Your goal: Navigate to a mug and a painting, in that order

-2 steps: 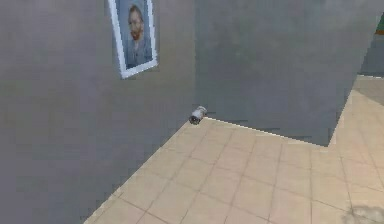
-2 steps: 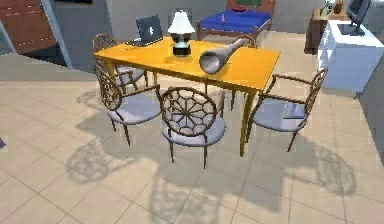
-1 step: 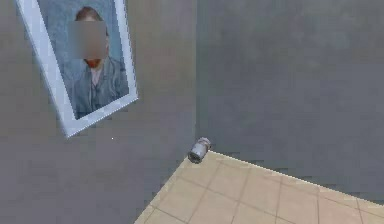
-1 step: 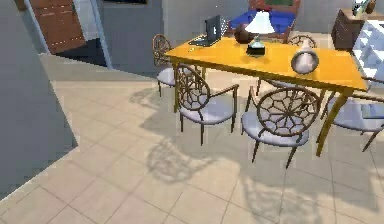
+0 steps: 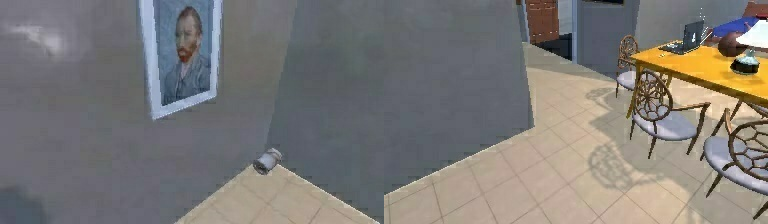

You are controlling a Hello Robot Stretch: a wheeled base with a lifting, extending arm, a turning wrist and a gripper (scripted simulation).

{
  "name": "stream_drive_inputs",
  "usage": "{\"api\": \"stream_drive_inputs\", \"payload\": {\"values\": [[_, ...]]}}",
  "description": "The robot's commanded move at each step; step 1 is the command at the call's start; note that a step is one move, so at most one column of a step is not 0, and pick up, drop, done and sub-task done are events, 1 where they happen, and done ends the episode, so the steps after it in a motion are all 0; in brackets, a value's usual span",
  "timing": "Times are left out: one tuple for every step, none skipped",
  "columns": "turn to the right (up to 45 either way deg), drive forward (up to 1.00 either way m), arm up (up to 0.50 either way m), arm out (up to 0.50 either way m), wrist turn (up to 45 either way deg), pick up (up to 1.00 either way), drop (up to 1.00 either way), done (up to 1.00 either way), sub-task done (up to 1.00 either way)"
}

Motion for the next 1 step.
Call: {"api": "stream_drive_inputs", "payload": {"values": [[0.0, 0.0, 0.0, 0.0, 0.0, 0.0, 0.0, 1.0, 0.0]]}}
